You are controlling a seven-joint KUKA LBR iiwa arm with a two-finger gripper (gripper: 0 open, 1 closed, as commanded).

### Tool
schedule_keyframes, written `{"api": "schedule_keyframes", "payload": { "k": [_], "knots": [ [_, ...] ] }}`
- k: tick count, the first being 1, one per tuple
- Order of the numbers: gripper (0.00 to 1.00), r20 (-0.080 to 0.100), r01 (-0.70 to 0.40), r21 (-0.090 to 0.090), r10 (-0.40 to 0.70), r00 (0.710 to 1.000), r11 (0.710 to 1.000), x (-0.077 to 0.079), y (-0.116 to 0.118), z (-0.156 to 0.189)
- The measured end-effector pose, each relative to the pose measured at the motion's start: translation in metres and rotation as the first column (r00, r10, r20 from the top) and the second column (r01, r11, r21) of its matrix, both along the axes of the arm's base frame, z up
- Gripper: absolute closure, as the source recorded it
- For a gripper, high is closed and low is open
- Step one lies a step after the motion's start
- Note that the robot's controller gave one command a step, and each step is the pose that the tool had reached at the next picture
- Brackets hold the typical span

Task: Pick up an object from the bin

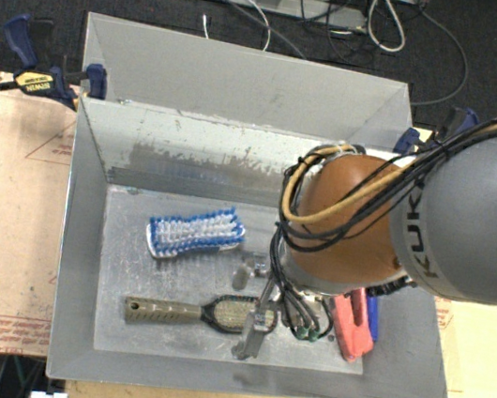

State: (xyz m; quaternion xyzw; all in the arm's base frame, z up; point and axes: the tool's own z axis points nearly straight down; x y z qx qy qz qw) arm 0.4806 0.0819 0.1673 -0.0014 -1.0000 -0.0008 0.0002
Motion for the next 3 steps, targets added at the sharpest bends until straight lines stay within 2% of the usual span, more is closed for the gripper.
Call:
{"api": "schedule_keyframes", "payload": {
  "k": [1, 2, 3],
  "knots": [
    [1.00, 0.000, 0.000, 0.000, 0.000, 1.000, 1.000, 0.000, 0.000, 0.000],
    [1.00, 0.000, 0.000, 0.000, 0.000, 1.000, 1.000, 0.000, 0.000, 0.000],
    [1.00, -0.002, -0.017, 0.001, 0.017, 1.000, 1.000, 0.002, -0.003, 0.106]
  ]
}}
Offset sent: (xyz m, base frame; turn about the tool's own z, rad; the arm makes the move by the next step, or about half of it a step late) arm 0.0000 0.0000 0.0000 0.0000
